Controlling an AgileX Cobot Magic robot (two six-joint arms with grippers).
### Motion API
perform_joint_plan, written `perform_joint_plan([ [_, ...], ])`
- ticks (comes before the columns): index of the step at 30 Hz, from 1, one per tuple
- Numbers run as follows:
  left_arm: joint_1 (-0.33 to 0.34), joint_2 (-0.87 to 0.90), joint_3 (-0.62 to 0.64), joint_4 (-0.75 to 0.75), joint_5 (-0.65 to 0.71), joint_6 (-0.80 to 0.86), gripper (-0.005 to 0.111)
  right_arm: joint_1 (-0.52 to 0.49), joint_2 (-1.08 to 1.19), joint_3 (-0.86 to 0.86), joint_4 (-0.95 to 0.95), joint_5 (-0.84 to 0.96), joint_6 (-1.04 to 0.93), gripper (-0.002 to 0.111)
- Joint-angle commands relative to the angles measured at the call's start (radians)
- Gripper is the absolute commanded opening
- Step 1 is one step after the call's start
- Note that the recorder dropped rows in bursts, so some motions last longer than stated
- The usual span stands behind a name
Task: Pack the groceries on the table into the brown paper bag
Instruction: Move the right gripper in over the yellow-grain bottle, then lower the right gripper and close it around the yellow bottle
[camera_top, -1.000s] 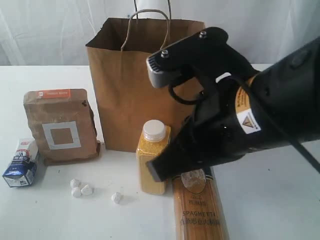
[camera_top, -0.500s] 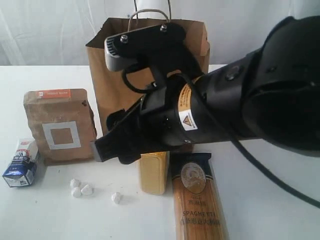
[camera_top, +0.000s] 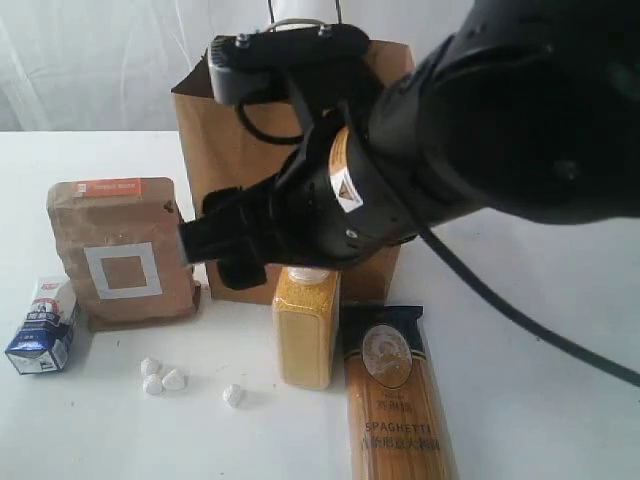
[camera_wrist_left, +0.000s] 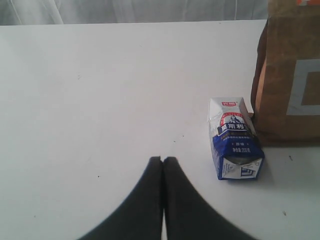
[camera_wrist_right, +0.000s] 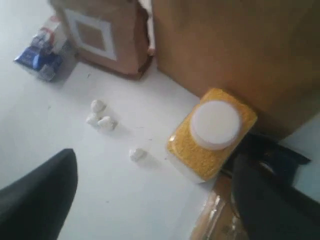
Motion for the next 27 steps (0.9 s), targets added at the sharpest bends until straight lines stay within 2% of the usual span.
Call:
perform_joint_plan([
  [1, -0.006, -0.004, 0.004, -0.004, -0.002, -0.001, 0.0, -0.018, 0.064, -0.014, -0.116, 0.091, 0.123, 0.077],
  [6, -0.006, -0.004, 0.004, -0.004, -0.002, -0.001, 0.0, -0.018, 0.102, -0.014, -0.118, 0.009, 0.119, 0.077],
  [11, -0.006, -0.004, 0.004, -0.004, -0.002, -0.001, 0.0, -0.041, 0.118, -0.014, -0.196, 0.063, 0.256, 0.077],
  [18, -0.006, -0.004, 0.004, -0.004, -0.002, -0.001, 0.0, -0.09, 0.145, -0.014, -0.095, -0.065, 0.253, 0.077],
  [27, -0.006, -0.004, 0.004, -0.004, -0.001, -0.001, 0.0, -0.09, 0.223, -0.014, -0.149, -0.075, 0.258, 0.077],
])
